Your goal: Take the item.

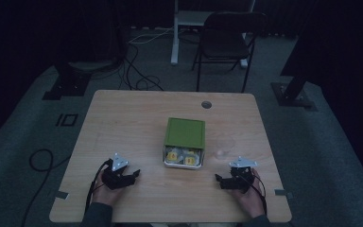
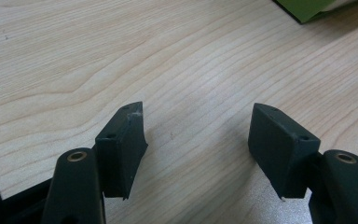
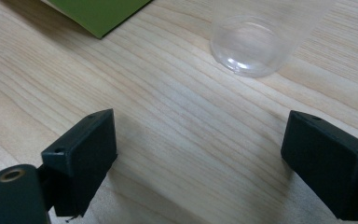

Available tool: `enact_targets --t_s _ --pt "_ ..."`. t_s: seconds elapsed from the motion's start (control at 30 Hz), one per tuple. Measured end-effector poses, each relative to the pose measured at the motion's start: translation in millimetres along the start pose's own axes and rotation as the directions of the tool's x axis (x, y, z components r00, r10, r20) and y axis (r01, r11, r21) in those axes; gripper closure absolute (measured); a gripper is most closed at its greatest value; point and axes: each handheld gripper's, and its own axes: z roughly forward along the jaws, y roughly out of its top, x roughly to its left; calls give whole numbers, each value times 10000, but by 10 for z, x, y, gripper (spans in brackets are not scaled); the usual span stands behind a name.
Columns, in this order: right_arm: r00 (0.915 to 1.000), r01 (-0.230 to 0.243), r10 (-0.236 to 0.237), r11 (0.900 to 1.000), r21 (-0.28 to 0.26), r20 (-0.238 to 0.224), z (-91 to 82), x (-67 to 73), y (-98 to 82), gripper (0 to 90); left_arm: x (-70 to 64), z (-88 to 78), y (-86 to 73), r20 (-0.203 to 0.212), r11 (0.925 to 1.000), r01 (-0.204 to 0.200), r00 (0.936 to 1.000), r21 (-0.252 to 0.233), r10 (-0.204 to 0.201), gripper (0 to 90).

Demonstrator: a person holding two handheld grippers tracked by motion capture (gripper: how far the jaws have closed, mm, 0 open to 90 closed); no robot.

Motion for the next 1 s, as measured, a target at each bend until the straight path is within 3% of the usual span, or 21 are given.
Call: enact_targets --t_s 0.8,1.0 --pt "9999 -88 88 10000 44 101 -10 10 -3 100 -6 0 1 -46 10000 28 10000 6 -28 372" --pt "9998 -151 150 9998 99 121 -41 25 7 162 -6 0 1 -42 10000 29 10000 10 -29 372"
